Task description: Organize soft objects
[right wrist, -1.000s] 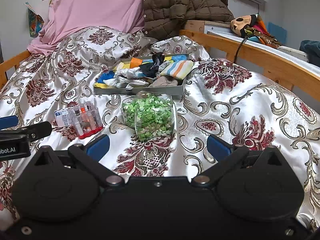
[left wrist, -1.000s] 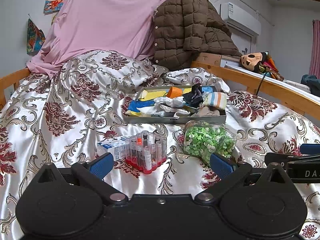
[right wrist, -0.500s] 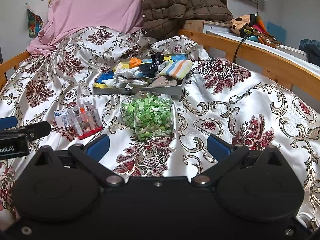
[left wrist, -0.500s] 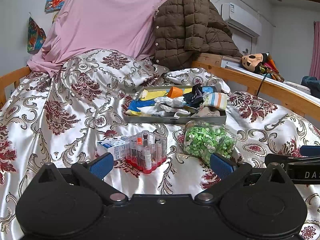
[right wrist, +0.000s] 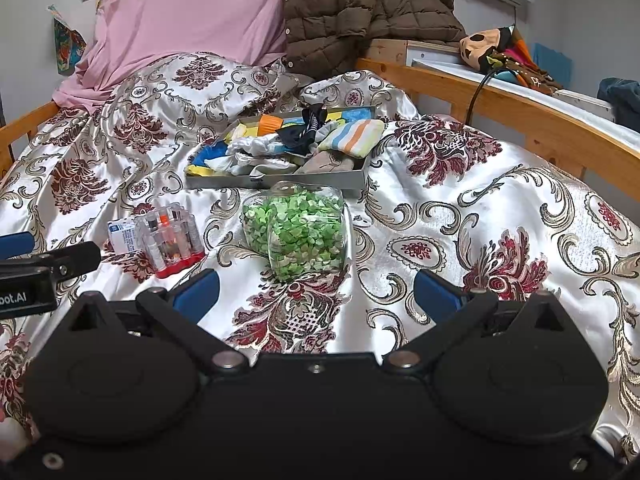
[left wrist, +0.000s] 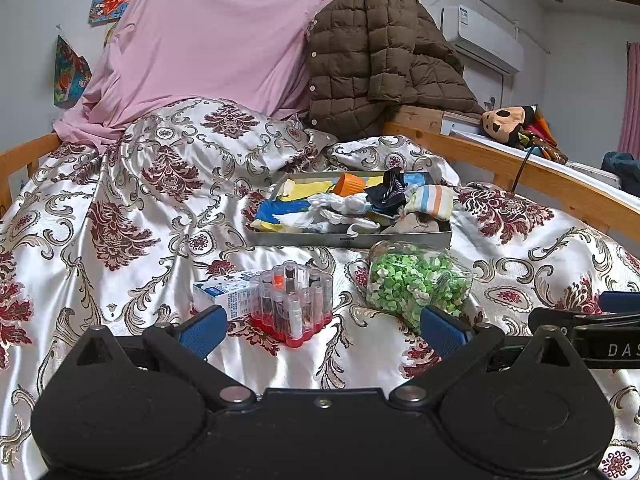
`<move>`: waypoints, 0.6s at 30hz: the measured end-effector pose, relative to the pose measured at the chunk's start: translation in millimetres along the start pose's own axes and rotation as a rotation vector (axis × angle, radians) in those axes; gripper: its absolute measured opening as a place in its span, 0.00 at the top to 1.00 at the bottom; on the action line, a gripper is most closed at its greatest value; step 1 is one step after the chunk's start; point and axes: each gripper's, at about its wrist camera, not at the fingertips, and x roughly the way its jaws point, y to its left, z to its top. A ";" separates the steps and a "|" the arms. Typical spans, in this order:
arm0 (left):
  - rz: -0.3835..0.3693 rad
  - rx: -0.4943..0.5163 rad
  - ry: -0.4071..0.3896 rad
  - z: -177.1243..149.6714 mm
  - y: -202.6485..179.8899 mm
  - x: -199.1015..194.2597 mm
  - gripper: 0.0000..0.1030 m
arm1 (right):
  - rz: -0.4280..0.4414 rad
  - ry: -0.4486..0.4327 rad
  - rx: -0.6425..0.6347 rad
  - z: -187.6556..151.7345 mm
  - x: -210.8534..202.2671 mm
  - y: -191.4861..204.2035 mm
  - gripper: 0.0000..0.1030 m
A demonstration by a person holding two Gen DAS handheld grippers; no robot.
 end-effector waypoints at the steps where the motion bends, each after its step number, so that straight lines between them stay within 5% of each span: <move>1: 0.000 0.000 0.000 0.0 0.0 0.0 0.01 | -0.001 0.000 0.001 -0.5 -0.4 0.5 0.01; 18: -0.009 0.006 0.008 -1.2 -4.2 -0.8 0.01 | -0.009 0.004 0.001 -3.2 -0.8 2.0 0.01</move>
